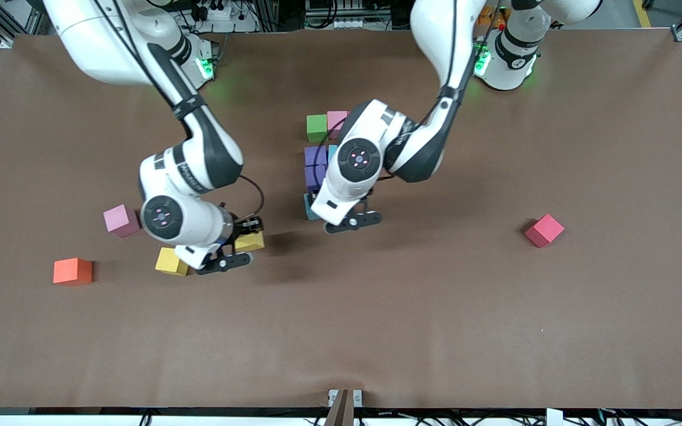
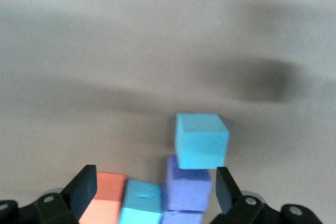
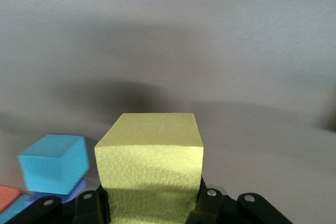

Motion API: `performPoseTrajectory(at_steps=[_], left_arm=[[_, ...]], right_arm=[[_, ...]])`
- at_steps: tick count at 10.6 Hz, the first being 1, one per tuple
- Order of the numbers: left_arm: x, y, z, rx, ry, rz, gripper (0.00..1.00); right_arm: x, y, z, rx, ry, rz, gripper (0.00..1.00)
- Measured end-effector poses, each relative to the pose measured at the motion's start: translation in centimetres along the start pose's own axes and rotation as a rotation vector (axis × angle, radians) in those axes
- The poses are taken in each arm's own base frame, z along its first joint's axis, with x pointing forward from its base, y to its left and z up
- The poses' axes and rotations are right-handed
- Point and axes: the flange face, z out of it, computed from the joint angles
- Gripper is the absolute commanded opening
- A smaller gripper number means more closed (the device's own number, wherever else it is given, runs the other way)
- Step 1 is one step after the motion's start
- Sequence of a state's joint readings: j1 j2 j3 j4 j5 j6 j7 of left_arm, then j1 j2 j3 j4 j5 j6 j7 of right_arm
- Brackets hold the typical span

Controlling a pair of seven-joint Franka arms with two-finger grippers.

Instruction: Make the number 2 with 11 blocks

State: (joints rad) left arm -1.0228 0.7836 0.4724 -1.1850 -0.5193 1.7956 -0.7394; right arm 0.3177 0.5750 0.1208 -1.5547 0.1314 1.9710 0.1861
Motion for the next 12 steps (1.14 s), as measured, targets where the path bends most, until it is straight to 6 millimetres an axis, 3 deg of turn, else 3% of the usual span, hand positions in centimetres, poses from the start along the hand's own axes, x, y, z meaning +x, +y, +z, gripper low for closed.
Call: performPoseTrajectory(at_steps=[2, 3, 5, 6, 8, 10, 12], left_arm=[[3.6, -5.4, -4.7, 0.055, 0.025, 0.032, 1.00], [5.9, -9.3, -6.2, 0.072, 0.019, 0.055, 1.00], [10.5, -19.2, -6.8, 0.141, -0.015, 0.121, 1.00], [12.1, -23.6, -6.3, 0.165, -0.039, 0.143, 1.00], [14.1, -30.5, -3.6, 0.169, -0.042, 0.169, 1.00], [14.2, -35.1, -0.8, 0.146, -0.014, 0.214, 1.00], [13.6, -37.6, 0.0, 0.210, -0.009, 0.368, 1.00]], right_arm=[[-1.3, -5.2, 0.5, -0.010, 0.000, 0.040, 0.00], [-2.1, -7.8, 0.7, -0.015, 0.002, 0.063, 0.00], [-3.9, -12.6, 1.5, -0.026, 0.001, 0.115, 0.00], [-4.9, -14.9, 2.1, -0.029, 0.006, 0.155, 0.00], [-6.3, -18.5, 3.1, -0.018, 0.035, 0.260, 0.00], [-7.1, -21.1, 4.4, 0.004, 0.063, 0.409, 0.00], [-7.6, -23.0, 5.8, 0.033, 0.086, 0.570, 0.00]])
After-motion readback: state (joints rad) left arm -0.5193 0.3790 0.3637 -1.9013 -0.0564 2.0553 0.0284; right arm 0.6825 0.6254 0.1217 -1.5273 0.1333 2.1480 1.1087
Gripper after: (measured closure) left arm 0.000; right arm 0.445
